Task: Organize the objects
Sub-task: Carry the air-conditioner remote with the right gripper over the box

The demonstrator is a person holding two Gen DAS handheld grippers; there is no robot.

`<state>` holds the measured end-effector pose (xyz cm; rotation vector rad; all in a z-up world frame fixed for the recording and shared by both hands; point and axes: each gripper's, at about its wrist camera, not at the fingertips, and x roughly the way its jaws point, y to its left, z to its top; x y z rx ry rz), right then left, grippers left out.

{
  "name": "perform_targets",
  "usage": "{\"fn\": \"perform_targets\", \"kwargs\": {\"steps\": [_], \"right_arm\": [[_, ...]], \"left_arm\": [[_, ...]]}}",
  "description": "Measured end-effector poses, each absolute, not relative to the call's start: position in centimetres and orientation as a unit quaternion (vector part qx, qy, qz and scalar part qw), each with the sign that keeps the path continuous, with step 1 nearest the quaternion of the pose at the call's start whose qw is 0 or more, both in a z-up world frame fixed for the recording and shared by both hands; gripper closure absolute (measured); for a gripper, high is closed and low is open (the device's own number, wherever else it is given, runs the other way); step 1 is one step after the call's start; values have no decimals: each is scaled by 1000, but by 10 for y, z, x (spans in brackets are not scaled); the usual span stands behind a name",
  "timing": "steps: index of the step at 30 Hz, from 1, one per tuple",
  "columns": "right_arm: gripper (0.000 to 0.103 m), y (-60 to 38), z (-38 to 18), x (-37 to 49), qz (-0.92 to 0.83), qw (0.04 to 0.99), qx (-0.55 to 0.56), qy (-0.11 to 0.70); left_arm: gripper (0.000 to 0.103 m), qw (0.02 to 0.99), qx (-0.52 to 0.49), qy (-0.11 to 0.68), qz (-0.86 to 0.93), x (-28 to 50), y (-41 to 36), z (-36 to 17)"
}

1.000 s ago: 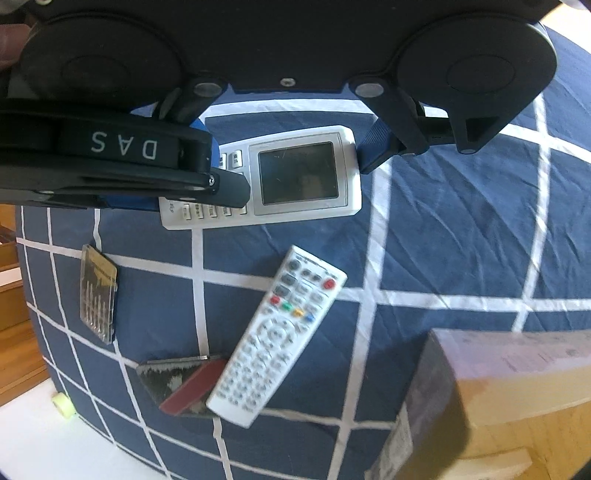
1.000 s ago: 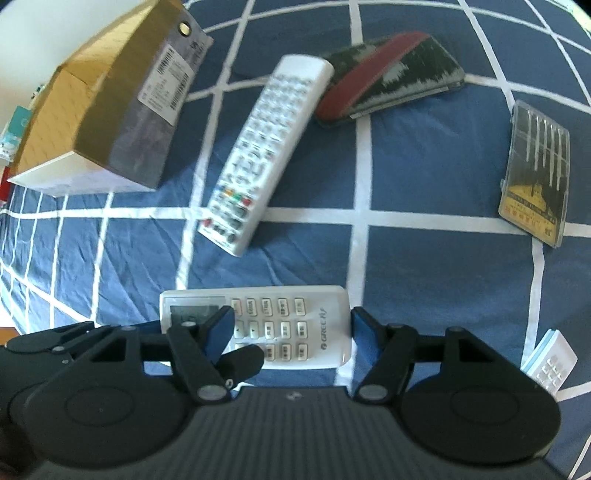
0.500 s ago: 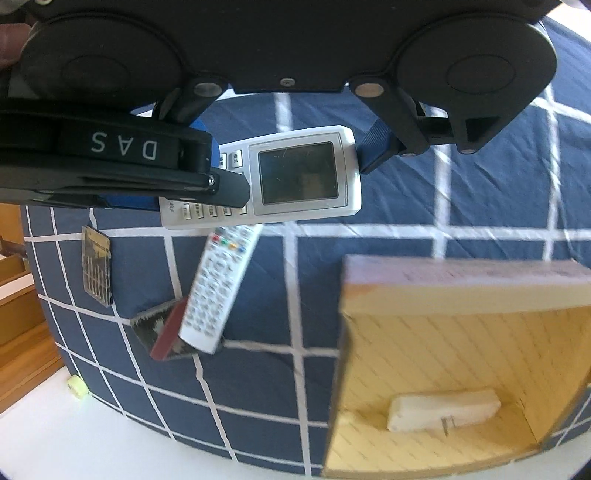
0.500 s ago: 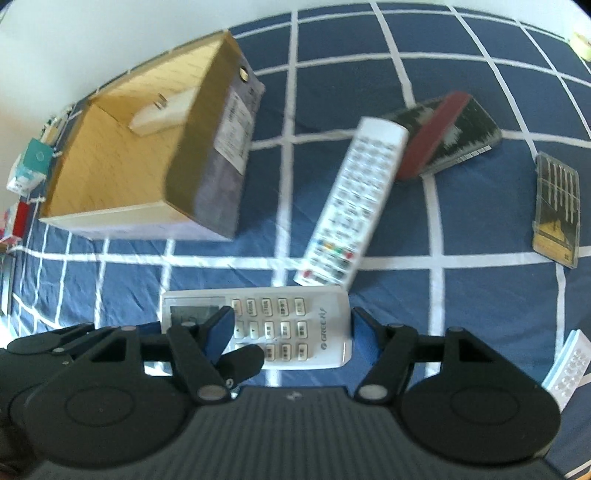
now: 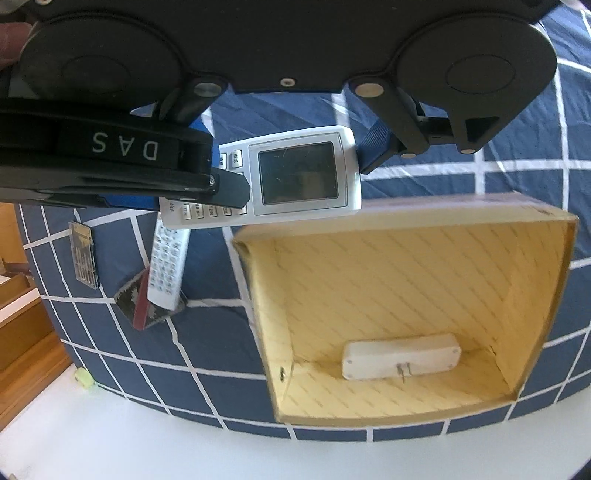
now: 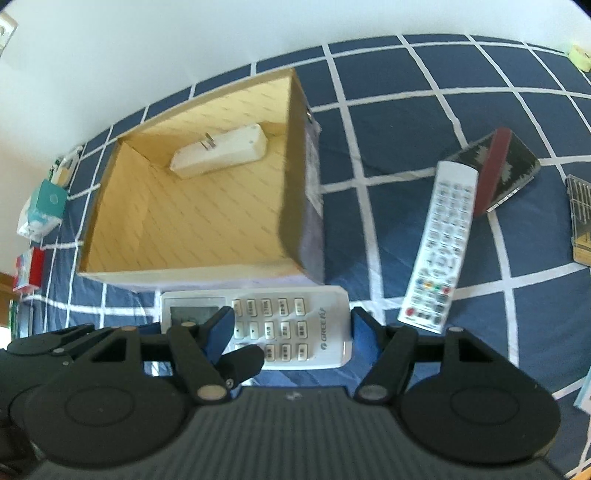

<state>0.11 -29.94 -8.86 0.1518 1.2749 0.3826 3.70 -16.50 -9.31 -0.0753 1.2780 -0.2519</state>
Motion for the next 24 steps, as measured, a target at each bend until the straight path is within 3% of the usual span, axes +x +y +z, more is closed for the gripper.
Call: {"fn": "perform_targets", "kwargs": {"steps": [24], "right_arm": [[35,-188,-102,72,174,780,61,598]], "left_arm": [[23,786,-44,605,-118,136,-78,-113]]}}
